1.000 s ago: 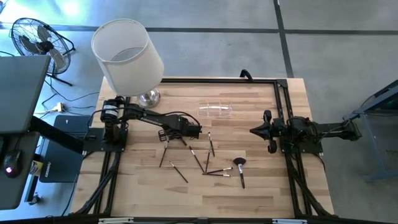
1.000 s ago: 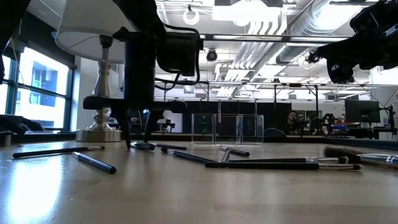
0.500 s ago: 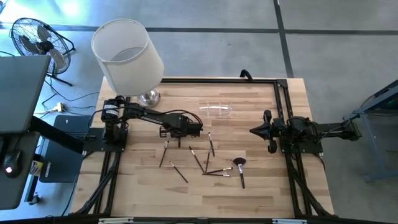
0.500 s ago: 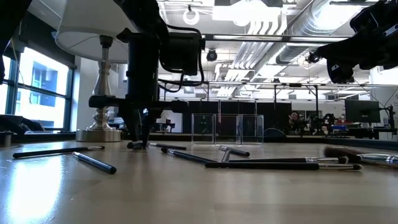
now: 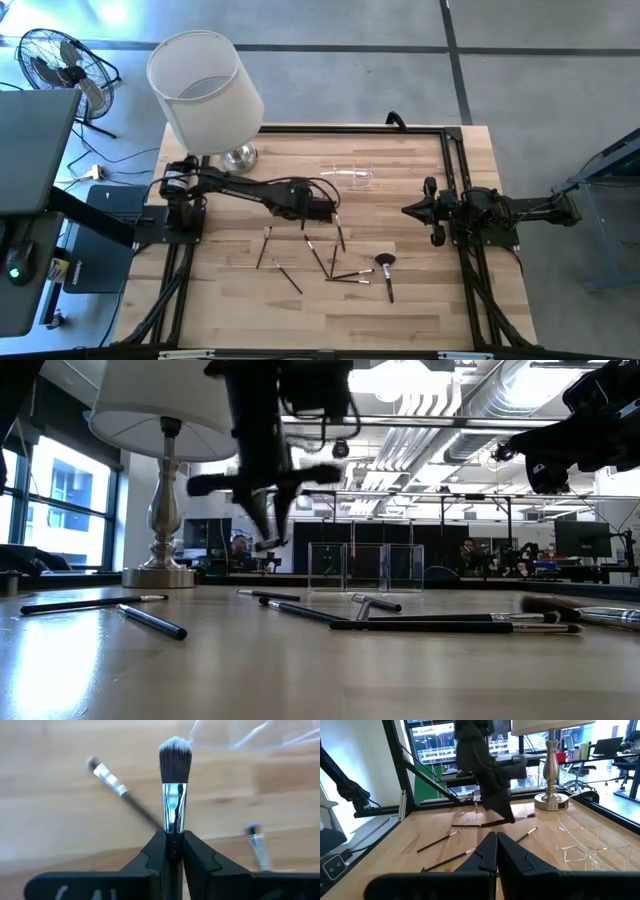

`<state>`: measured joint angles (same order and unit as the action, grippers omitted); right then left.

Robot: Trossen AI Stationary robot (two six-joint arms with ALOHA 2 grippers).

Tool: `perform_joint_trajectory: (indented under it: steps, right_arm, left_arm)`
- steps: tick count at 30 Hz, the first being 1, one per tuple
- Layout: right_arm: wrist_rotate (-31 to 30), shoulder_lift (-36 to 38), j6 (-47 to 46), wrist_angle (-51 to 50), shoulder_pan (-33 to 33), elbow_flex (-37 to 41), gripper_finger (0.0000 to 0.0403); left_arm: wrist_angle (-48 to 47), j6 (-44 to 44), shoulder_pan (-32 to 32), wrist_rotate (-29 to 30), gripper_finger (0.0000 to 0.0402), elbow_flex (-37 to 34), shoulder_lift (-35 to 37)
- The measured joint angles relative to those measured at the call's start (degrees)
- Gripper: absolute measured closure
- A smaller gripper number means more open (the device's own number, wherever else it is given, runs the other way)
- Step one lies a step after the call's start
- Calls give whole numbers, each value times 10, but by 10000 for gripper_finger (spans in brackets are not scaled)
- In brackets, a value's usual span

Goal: Put items in baskets/containers
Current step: Put the foundation brush into the transparent organizer

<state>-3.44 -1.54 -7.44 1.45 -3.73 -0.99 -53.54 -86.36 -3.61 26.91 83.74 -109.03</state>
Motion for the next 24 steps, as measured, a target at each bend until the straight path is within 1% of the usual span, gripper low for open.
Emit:
perform_joint_trajectory:
  steps: [2, 4, 7, 10, 14, 17, 20, 22, 24]
  right_arm:
    - [0, 0, 0, 0, 0, 0, 402]
    - [0, 0, 0, 0, 0, 0, 402]
    - [0, 0, 0, 0, 0, 0, 402]
    - [0, 0, 0, 0, 0, 0, 402]
    - [0, 0, 0, 0, 0, 0, 402]
    - [0, 0, 0, 0, 0, 0, 402]
    - [0, 0, 0, 0, 0, 0, 402]
    - [0, 0, 0, 0, 0, 0, 402]
    - [0, 0, 0, -1, 0, 0, 402]
  left_arm:
    - [-4, 12, -12, 54, 364, 15, 1]
    - [14, 25, -23, 118, 364, 29, 2]
    - [65, 64, -36, 213, 364, 29, 3]
    - [118, 127, -37, 281, 364, 28, 3]
    - [172, 197, -26, 338, 365, 28, 3]
    - [191, 235, -7, 349, 365, 28, 3]
    - [218, 270, 17, 329, 365, 28, 3]
    - [269, 309, 31, 314, 365, 20, 1]
    - [354, 369, 43, 300, 365, -3, 0]
